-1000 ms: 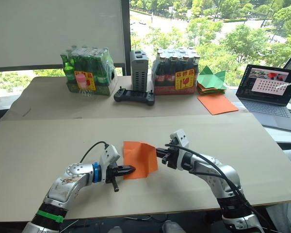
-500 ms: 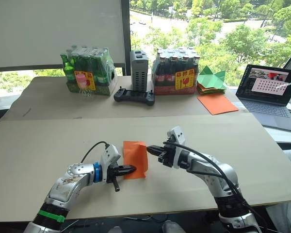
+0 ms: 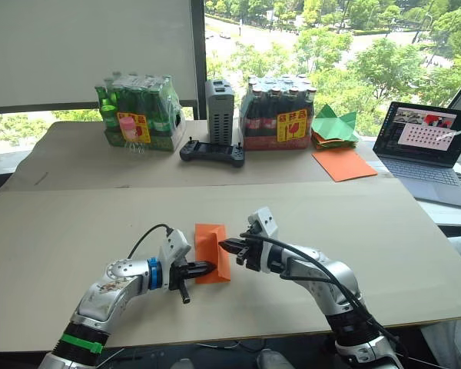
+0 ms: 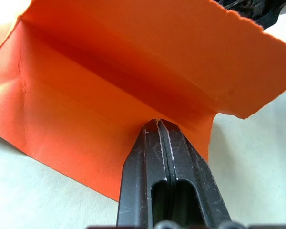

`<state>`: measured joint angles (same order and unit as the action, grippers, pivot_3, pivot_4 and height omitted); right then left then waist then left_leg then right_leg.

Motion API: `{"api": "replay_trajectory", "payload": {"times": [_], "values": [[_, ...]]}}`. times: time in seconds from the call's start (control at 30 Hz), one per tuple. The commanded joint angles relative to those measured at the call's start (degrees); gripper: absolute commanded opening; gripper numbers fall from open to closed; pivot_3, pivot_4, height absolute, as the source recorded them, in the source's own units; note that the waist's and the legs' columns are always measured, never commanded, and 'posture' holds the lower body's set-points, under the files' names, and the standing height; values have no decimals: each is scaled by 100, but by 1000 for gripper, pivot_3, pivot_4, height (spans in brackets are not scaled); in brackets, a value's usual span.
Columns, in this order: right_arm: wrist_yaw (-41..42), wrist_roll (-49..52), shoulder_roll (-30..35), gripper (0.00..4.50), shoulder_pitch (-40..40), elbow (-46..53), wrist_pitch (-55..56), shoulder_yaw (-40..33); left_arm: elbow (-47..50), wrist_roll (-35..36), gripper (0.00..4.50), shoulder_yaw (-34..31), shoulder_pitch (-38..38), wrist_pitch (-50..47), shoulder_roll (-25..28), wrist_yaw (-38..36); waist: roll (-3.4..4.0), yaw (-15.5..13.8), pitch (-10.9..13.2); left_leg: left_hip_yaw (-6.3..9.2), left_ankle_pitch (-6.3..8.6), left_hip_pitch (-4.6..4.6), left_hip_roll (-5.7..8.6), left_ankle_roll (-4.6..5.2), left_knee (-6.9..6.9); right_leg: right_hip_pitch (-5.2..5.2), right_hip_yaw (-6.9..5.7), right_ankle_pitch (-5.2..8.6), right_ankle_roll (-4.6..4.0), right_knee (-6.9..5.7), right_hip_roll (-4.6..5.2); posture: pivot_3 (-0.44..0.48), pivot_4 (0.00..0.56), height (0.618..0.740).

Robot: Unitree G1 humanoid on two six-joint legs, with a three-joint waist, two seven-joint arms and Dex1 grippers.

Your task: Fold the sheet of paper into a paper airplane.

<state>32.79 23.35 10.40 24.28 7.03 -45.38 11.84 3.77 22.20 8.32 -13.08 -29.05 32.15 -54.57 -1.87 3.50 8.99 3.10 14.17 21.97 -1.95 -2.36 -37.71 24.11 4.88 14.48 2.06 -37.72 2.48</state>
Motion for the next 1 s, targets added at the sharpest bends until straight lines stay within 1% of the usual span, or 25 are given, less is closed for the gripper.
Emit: {"api": "replay_trajectory", "payload": {"times": [0.03,0.57,0.87,1.0], "values": [[26,-58,-58,0,145,49,215,54,-3,-78,37,-50,111,-117,48,116,0,7,0,0,0,0,0,0,0,1,0,0,0,-1,0,0,150,740],[180,-443,-104,0,170,-195,498,513,43,-55,37,-481,292,-154,220,267,0,49,0,1,0,-1,-2,0,0,3,0,0,0,-6,-2,0,150,740],[152,-825,-48,0,202,-484,621,670,-161,-119,37,-706,185,-66,223,468,0,48,0,1,0,-1,-1,0,0,3,0,0,0,-5,-2,0,150,740],[90,-1004,-39,0,228,-623,664,720,-173,-17,37,-872,137,-91,248,485,0,51,0,1,0,-3,-2,0,0,3,0,0,0,-7,-3,0,150,740]]}}
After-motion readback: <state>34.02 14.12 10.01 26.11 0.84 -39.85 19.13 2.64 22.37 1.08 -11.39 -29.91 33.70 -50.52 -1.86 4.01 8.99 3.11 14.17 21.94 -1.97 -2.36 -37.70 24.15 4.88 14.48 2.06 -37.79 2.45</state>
